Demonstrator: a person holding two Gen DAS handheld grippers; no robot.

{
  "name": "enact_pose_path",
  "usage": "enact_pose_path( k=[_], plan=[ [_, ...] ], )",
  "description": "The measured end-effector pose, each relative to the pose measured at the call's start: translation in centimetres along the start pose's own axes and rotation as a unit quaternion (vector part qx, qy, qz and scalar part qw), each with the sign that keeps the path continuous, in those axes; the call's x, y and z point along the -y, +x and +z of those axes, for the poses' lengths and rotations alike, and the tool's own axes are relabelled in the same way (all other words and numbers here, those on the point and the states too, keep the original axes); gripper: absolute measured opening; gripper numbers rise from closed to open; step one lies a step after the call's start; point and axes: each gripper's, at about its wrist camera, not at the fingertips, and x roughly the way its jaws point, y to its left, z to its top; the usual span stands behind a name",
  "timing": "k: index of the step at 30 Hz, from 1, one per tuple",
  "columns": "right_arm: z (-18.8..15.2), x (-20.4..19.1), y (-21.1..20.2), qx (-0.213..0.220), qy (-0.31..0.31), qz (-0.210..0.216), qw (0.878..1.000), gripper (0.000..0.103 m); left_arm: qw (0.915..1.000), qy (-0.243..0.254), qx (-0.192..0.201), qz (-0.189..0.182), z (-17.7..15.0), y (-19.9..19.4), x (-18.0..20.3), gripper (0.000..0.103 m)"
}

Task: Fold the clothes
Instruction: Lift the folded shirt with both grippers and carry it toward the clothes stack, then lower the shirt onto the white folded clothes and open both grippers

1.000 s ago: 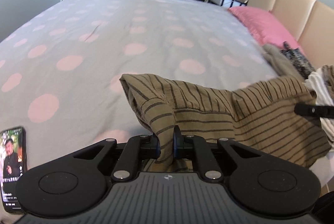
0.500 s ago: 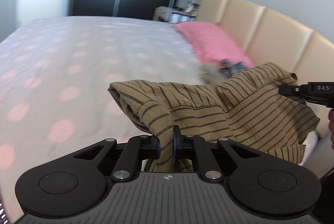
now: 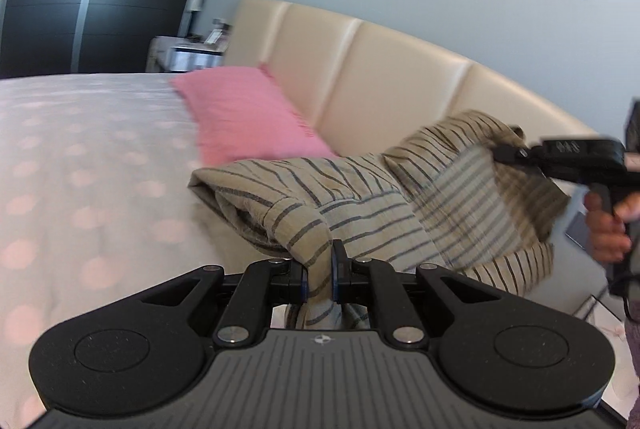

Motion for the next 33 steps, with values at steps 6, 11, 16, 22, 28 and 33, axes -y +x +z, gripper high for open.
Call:
enact_pose_path(
  k=[6, 11, 16, 22, 28, 33],
  plan=[
    [2.4, 5.5, 2.6, -0.007, 0.008, -0.050, 0.999, 0.006, 0.9991, 0.012, -0.027, -0.032, 0.6, 6.7, 3.8, 0.008],
    [2.4, 9.4, 6.6, -0.024, 0.024, -0.071, 0.997, 0.006, 0.9979, 0.001, -0.052, -0.037, -0.5, 11.0, 4.3, 0.008],
    [0.3, 12.5, 11.5, -0.048, 0.044, -0.078, 0.995, 0.006, 0.9963, -0.012, -0.080, -0.028, -1.9, 15.2, 2.9, 0.008],
    [-2.8, 15.9, 16.2, -0.076, 0.076, -0.089, 0.990, 0.006, 0.9937, -0.031, -0.105, -0.022, -2.7, 18.3, 0.3, 0.008],
    [-5.4, 17.9, 19.3, -0.103, 0.096, -0.088, 0.986, 0.006, 0.9914, -0.032, -0.126, -0.021, -4.1, 20.1, -0.4, 0.008],
    [-6.3, 18.2, 20.5, -0.120, 0.106, -0.096, 0.982, 0.008, 0.9902, -0.028, -0.136, -0.016, -4.3, 20.6, -0.4, 0.008]
  ],
)
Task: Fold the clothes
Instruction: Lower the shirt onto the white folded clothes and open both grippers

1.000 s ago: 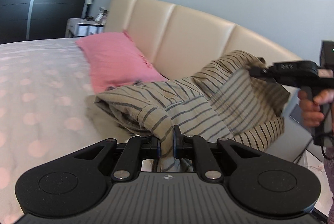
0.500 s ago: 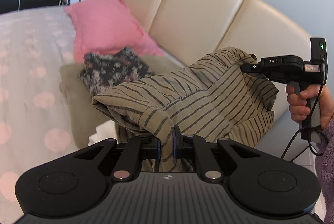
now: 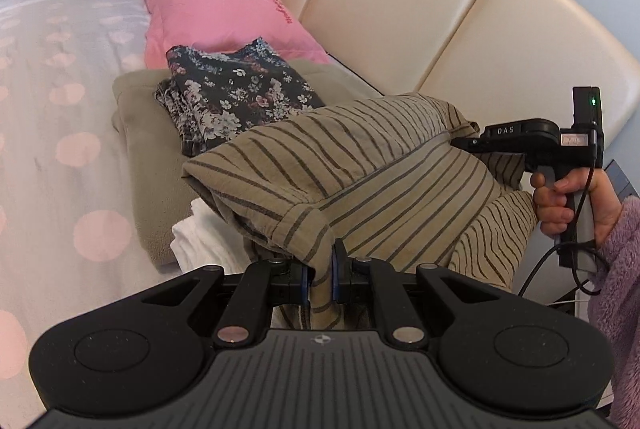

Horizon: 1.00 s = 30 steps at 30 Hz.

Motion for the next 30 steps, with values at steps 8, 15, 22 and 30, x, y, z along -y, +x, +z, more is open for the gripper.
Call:
enact_pose_path(
  k=[8, 15, 22, 30],
  plan=[
    [1.3, 0.2, -6.9, 0.061, -0.003, -0.014, 0.998, 0.030, 0.9988, 0.030, 0.027, 0.028, 0.4, -3.7, 1.5, 0.029],
    [-2.8, -0.8, -13.0, 0.090, -0.036, 0.016, 0.995, 0.030, 0.9928, 0.048, 0.101, 0.043, -1.2, -8.4, 3.4, 0.030],
    [-9.3, -4.2, -15.3, 0.082, -0.078, 0.008, 0.993, 0.030, 0.9905, 0.086, 0.096, 0.049, -3.2, -9.8, 6.9, 0.030],
    [-14.4, -9.0, -19.1, 0.042, -0.050, -0.016, 0.998, 0.032, 0.9907, 0.076, 0.100, 0.054, -5.8, -11.6, 7.8, 0.038]
  ],
)
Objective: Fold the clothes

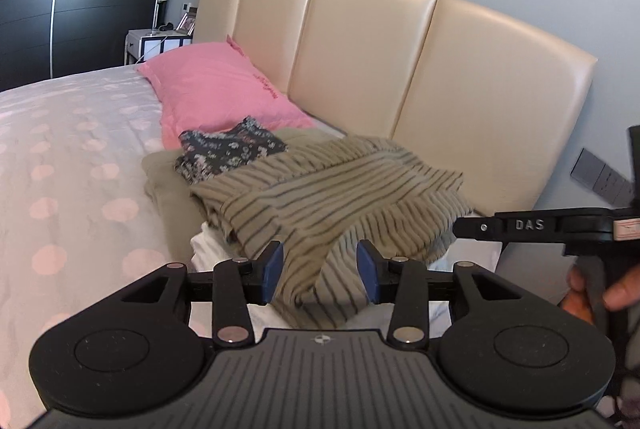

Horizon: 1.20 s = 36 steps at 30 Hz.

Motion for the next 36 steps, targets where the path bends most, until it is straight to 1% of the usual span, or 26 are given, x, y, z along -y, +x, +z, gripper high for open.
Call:
enact_pose_path(
  k=[2, 3, 5, 7, 11, 13, 14, 16, 21, 27, 35, 36],
  plan=[
    [-1.0, -1.2, -1.1, -0.006, 0.007, -0.006, 1.000, 0.036, 0.9999, 0.001, -0.011, 0.011, -0.4, -0.5, 0.2, 0.039],
    [-1.6, -1.7, -1.6, -0.007, 0.011, -0.009, 1.000, 0.037, 0.9998, -0.001, -0.016, 0.014, -0.6, -0.8, 0.2, 0.042],
    [-2.5, -2.8, -2.6, -0.004, 0.015, -0.013, 1.000, 0.039, 0.9996, -0.010, -0.022, 0.013, -1.0, -1.5, 0.0, 0.042],
    [-3.5, -3.9, -3.4, 0.000, 0.014, -0.014, 1.000, 0.042, 0.9993, -0.012, -0.030, 0.020, -1.4, -2.1, -0.1, 0.042],
    [-5.5, -5.9, -5.5, 0.022, -0.008, -0.034, 0.999, 0.045, 0.9991, -0.012, -0.021, 0.034, -2.0, -3.4, -0.3, 0.043],
    [-6.1, -6.6, -6.5, 0.032, -0.013, -0.044, 0.998, 0.049, 0.9990, -0.013, -0.014, 0.040, -2.3, -4.1, -0.5, 0.050],
    [-6.4, -6.8, -7.0, 0.037, -0.014, -0.047, 0.998, 0.050, 0.9989, -0.014, -0.010, 0.043, -2.4, -4.5, -0.6, 0.053],
    [-7.0, -7.2, -7.9, 0.052, -0.011, -0.050, 0.997, 0.056, 0.9988, -0.020, -0.012, 0.043, -2.6, -4.9, -0.8, 0.056],
    [-9.0, -8.2, -8.9, 0.079, -0.017, -0.071, 0.994, 0.058, 0.9984, -0.026, -0.013, 0.048, -3.3, -5.6, -1.2, 0.061],
    [-10.8, -8.6, -8.9, 0.080, 0.003, -0.085, 0.993, 0.058, 0.9980, -0.014, -0.012, 0.060, -4.2, -5.9, -1.5, 0.061],
    [-10.6, -9.2, -9.8, 0.100, 0.007, -0.093, 0.991, 0.058, 0.9976, -0.011, -0.013, 0.067, -4.6, -6.1, -1.8, 0.062],
    [-10.5, -9.3, -9.9, 0.105, 0.007, -0.094, 0.990, 0.060, 0.9977, -0.009, -0.011, 0.067, -4.6, -6.1, -1.8, 0.062]
  ],
)
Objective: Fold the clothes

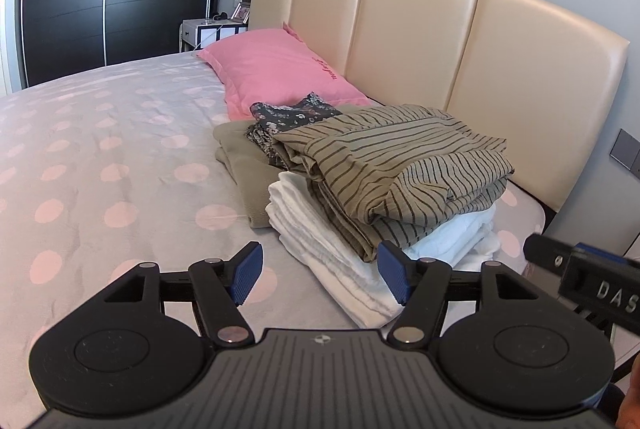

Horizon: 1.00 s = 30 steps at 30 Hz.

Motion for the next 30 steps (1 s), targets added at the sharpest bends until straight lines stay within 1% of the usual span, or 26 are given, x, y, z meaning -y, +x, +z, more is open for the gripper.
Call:
enact_pose_path(
  k=[8, 17, 30],
  plan=[
    [0.5, -1.4, -0.4, 0.000, -0.010, 0.011, 1.000, 0.060, 0.9999, 0.009, 0.005, 0.004, 0.0, -0.4, 0.1, 0.062],
    [0.3, -2.7, -0.3, -0.008, -0.019, 0.022, 1.000, 0.060, 1.0000, 0.005, 0.002, -0.003, -0.2, -0.7, -0.6, 0.062],
    [0.1, -2.5, -0.6, -0.008, -0.015, 0.027, 1.000, 0.060, 0.9999, 0.011, 0.001, -0.010, -0.2, -0.8, -0.1, 0.062]
  ],
)
